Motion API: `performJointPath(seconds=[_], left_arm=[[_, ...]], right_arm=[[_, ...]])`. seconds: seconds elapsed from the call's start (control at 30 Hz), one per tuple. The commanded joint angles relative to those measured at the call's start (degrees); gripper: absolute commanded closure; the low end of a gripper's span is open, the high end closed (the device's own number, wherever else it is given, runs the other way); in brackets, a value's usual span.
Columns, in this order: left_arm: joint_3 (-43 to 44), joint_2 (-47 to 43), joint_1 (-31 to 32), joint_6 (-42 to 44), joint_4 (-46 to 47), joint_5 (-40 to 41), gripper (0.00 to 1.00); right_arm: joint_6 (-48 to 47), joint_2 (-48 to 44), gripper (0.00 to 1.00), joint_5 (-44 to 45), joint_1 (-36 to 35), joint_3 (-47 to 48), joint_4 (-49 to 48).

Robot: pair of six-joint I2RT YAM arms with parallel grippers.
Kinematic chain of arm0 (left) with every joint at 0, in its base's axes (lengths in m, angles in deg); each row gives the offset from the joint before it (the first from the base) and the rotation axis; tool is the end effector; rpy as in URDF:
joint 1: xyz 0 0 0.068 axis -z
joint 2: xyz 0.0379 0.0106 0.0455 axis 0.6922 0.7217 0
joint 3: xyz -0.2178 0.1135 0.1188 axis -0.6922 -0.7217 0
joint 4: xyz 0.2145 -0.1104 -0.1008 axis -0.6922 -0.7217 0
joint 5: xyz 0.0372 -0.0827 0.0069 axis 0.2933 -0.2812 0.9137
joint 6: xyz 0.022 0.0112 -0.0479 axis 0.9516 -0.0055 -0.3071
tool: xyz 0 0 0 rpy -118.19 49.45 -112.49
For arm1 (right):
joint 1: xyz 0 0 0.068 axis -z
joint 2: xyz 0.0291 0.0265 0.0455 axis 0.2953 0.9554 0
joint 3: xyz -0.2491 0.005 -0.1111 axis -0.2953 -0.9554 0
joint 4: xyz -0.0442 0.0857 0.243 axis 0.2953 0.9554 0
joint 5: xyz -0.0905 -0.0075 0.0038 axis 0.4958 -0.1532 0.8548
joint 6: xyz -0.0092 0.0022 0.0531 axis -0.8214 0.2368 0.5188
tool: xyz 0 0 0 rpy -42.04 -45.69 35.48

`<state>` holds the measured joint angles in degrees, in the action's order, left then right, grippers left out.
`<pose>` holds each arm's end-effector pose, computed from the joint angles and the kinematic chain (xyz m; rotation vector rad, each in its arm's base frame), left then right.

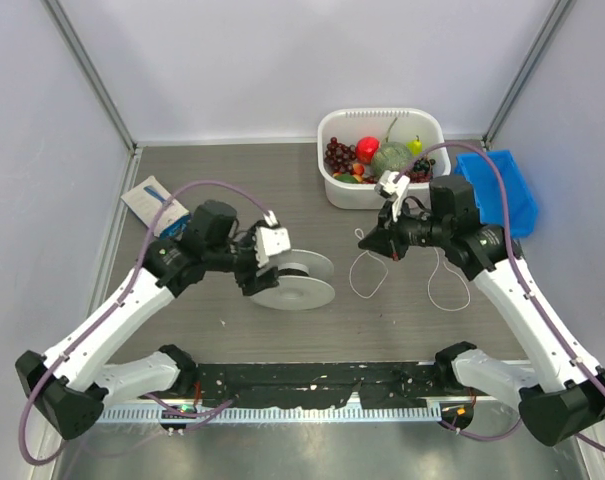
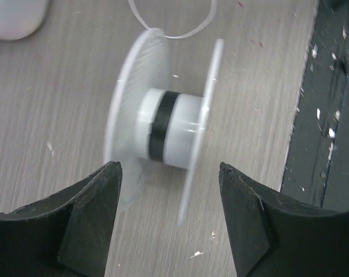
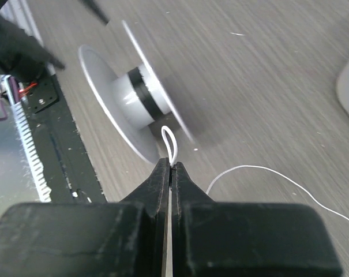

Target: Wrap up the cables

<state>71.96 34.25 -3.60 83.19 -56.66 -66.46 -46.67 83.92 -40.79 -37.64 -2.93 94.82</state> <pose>0.1537 -0.1501 0.3338 1.5036 1.7474 -0.6077 0.1870 0.0942 0.3655 -0.9819 1.8584 0.8197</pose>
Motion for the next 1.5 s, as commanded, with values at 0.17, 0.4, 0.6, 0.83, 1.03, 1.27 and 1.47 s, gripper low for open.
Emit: performJointPath(seconds=[0.17,0.4,0.6,0.83,1.03,1.27,1.47], left_arm=[[1.03,-1.67,-19.45,-13.58,16.30,-16.62,0.22],[-4.17,0.52,-19.90,-9.81,24.50,-18.47,0.19],[-2.15,5.89,-19.90,-7.35,24.15,-23.38,0.20],[-1.71,8.79,-19.90,-0.32,19.76,-30.07,0.23],[-1.27,11.34,-19.90,-0.31,18.96,-33.93,0.24],[-1.36,14.15,-19.82,-0.14,19.31,-37.46,0.28],[-1.27,15.38,-19.82,0.74,19.58,-38.68,0.34]], right_arm=[[2.38,5.57,0.99,-1.81,-8.70,0.83,-1.98],[3.52,10.93,0.99,1.79,-14.94,2.85,-2.95],[5.81,13.39,0.99,7.68,-19.34,1.62,-6.99],[5.72,17.26,0.99,11.37,-22.95,1.97,-10.60],[5.54,19.46,0.99,16.29,-25.23,2.41,-13.14],[6.86,21.30,0.99,20.43,-26.73,1.54,-18.50],[8.18,22.97,0.99,23.33,-28.57,0.92,-20.88]])
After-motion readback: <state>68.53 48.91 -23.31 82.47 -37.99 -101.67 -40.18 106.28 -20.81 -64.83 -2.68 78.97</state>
